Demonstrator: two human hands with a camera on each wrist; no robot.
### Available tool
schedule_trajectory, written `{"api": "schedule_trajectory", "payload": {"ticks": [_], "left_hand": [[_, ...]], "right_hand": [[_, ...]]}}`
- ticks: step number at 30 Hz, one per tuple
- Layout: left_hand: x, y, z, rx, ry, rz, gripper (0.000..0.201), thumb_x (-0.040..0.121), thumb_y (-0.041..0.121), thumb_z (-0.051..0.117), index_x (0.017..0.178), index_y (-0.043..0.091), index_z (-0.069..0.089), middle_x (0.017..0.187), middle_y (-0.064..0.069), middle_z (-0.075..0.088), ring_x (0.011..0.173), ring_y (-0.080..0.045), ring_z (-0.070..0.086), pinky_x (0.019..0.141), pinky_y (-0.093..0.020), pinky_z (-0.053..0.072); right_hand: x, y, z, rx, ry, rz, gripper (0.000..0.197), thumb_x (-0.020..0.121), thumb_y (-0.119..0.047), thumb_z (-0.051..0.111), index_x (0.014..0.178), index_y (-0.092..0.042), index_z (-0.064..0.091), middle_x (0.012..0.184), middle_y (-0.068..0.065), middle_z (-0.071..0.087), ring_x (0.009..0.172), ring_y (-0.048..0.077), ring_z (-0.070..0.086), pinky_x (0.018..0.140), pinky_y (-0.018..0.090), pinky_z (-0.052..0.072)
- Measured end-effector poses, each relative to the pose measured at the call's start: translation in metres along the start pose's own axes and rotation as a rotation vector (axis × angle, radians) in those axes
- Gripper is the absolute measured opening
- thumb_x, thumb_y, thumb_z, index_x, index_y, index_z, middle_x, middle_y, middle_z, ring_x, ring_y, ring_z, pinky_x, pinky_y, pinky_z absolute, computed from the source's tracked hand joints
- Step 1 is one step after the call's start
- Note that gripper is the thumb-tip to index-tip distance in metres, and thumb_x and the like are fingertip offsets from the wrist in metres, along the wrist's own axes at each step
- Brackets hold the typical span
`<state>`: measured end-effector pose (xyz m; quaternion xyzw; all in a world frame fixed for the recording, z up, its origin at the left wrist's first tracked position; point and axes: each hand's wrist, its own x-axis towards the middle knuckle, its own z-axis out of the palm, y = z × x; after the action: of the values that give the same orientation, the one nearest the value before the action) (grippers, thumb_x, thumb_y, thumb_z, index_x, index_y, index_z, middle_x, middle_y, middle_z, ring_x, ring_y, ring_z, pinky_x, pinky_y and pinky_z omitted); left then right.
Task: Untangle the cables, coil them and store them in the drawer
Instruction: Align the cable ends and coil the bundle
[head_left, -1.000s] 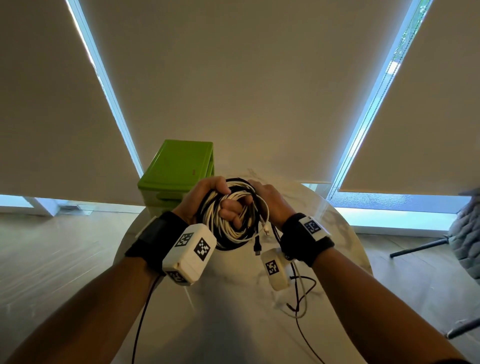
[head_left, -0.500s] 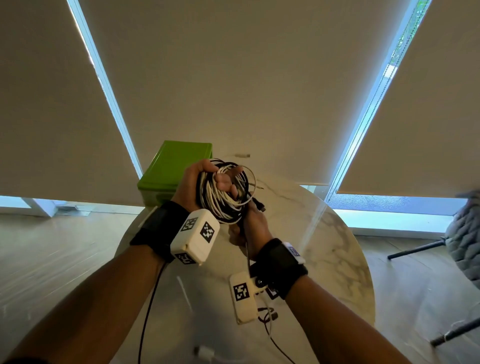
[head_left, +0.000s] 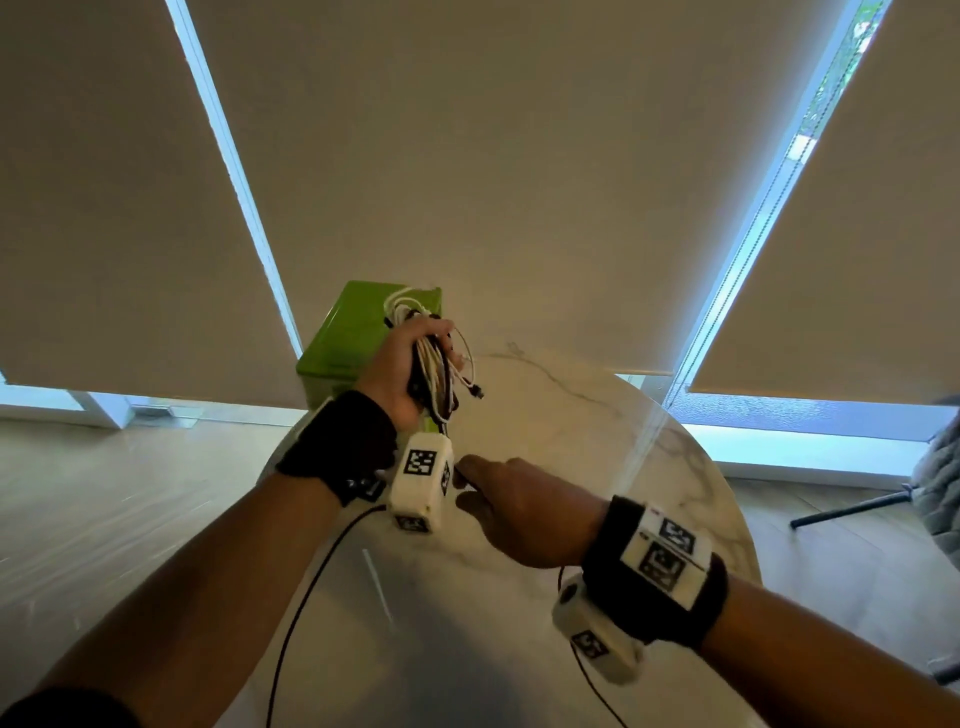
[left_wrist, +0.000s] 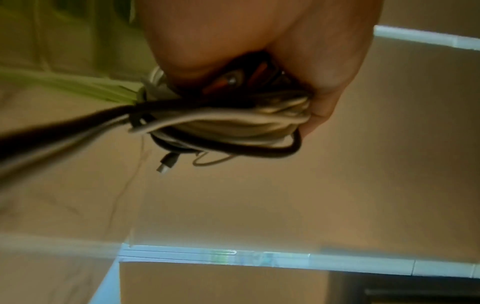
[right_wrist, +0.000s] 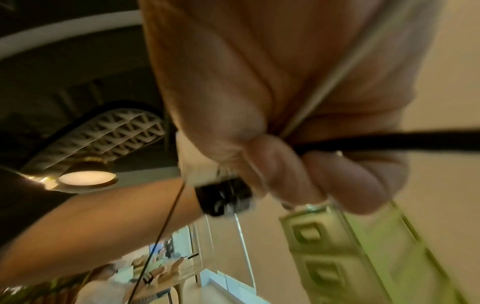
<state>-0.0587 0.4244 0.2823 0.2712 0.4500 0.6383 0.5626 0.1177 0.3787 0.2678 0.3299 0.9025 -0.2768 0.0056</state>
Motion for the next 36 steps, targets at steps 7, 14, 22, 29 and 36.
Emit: {"api": "schedule_trajectory", "payload": {"ticks": [7, 14, 22, 29, 36], "left_hand": [[-0.020, -0.034, 0.013, 0.351, -0.142, -0.089, 0.045, 0.095, 0.011, 0.050, 0.055, 0.016, 0.070, 0.055, -0.001, 0.063, 0.050, -0.013, 0.060, 0.049, -0.023, 0.047], [-0.035, -0.029, 0.018, 0.113, -0.398, -0.496, 0.055, 0.091, 0.041, 0.034, 0.087, -0.005, 0.063, 0.046, -0.006, 0.050, 0.038, -0.015, 0.048, 0.050, -0.024, 0.045], [-0.044, -0.047, -0.002, -0.192, -0.613, -0.550, 0.093, 0.054, 0.089, 0.050, 0.107, 0.012, 0.060, 0.059, -0.005, 0.055, 0.049, -0.015, 0.054, 0.067, -0.032, 0.051], [-0.047, -0.043, -0.002, 0.130, -0.578, -0.508, 0.023, 0.047, 0.011, 0.074, 0.064, 0.005, 0.060, 0.052, -0.005, 0.054, 0.053, -0.016, 0.056, 0.074, -0.030, 0.050], [-0.035, -0.046, 0.005, 0.067, -0.247, -0.597, 0.022, 0.062, 0.006, 0.048, 0.081, 0.000, 0.055, 0.049, -0.004, 0.048, 0.039, -0.015, 0.045, 0.055, -0.026, 0.044]], "right_hand": [[0.014, -0.016, -0.082, -0.408, 0.016, -0.166, 0.019, 0.092, -0.029, 0.058, 0.101, -0.018, 0.071, 0.093, -0.001, 0.068, 0.081, 0.019, 0.061, 0.073, 0.031, 0.050], [0.036, -0.011, -0.114, 0.045, -0.179, -0.140, 0.034, 0.073, -0.020, 0.082, 0.068, -0.012, 0.050, 0.054, 0.000, 0.057, 0.043, 0.009, 0.049, 0.047, 0.020, 0.040], [0.060, 0.013, -0.114, 0.397, -0.388, -0.055, 0.029, 0.084, -0.011, 0.071, 0.069, -0.018, 0.047, 0.054, 0.004, 0.061, 0.038, 0.012, 0.043, 0.042, 0.022, 0.035], [0.065, 0.028, -0.107, 0.527, -0.265, 0.075, 0.019, 0.090, -0.020, 0.064, 0.076, -0.014, 0.054, 0.057, 0.001, 0.063, 0.044, 0.009, 0.054, 0.048, 0.020, 0.046], [0.068, 0.032, -0.124, 1.016, 0.260, 0.055, 0.017, 0.095, -0.026, 0.057, 0.082, -0.016, 0.056, 0.068, 0.000, 0.061, 0.061, 0.015, 0.055, 0.058, 0.027, 0.044]]}}
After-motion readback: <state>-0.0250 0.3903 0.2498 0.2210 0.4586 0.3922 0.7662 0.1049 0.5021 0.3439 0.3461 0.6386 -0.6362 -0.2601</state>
